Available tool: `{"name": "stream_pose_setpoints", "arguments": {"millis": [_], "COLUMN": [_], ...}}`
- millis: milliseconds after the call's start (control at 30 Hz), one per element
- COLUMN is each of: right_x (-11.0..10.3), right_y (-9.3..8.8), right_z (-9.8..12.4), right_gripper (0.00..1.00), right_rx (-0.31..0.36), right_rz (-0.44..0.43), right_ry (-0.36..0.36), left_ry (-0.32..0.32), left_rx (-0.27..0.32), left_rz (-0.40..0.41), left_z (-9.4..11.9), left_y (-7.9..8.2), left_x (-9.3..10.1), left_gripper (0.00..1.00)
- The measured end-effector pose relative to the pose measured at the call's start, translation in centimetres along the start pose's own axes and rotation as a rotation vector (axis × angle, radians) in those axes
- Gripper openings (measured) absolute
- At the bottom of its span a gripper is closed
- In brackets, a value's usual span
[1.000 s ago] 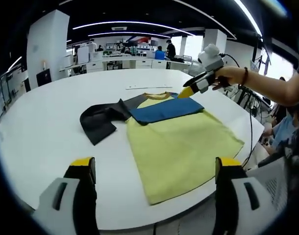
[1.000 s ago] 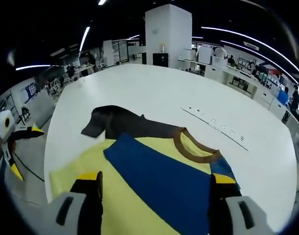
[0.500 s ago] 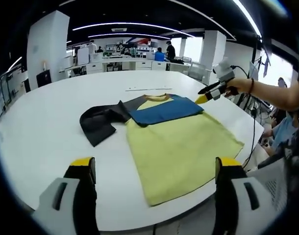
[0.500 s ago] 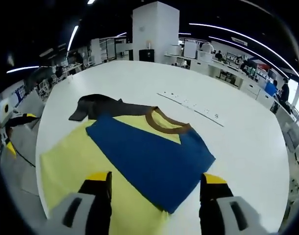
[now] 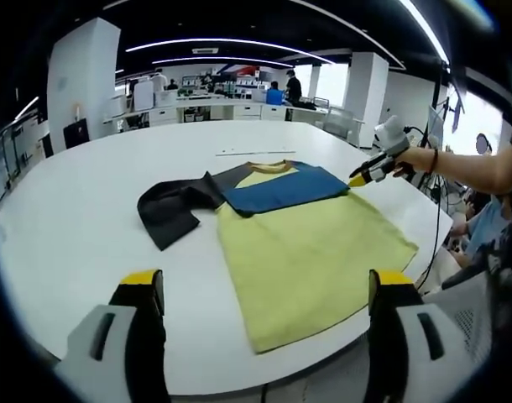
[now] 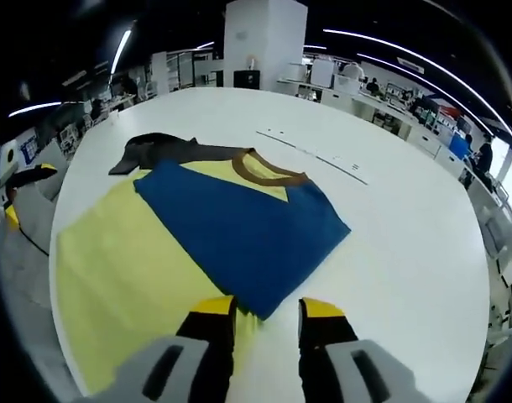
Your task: Fold the garment on the visible template until the final outline fits inside the template.
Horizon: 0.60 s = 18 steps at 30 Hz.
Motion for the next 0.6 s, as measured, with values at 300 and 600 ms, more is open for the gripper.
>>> {"name": "stream_pose_setpoints", "arguments": {"millis": [300, 600], "right_x": [-0.6, -0.2], "right_y": [-0.5, -1.2], "right_z": [-0.7, -1.3], "right_gripper": [0.1, 0.0], "right_rx": [-0.033, -0.071], "right_rz": [0.046, 0.043], "right_ry": [0.011, -0.011], "left_ry": [0.006, 0.003], "left_rx": [-0.004, -0.015], "left_rz": [0.007, 0.002], "left_z": [0.0, -0.1], "left_y": [0.0, -0.2], "left_x": [-0.3, -0.2], "left_gripper": [0.98, 0.98]}}
Point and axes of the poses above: the point that each gripper's makers call its tool centre point, and the gripper's own axes: z roughly backward along the fingers, x roughly to its right, y roughly out of its top, the point moved 2 cm from there along z, roughly backward along the fingers, and after that the axes turned 8 degrees about z, right-handed, at the moved point
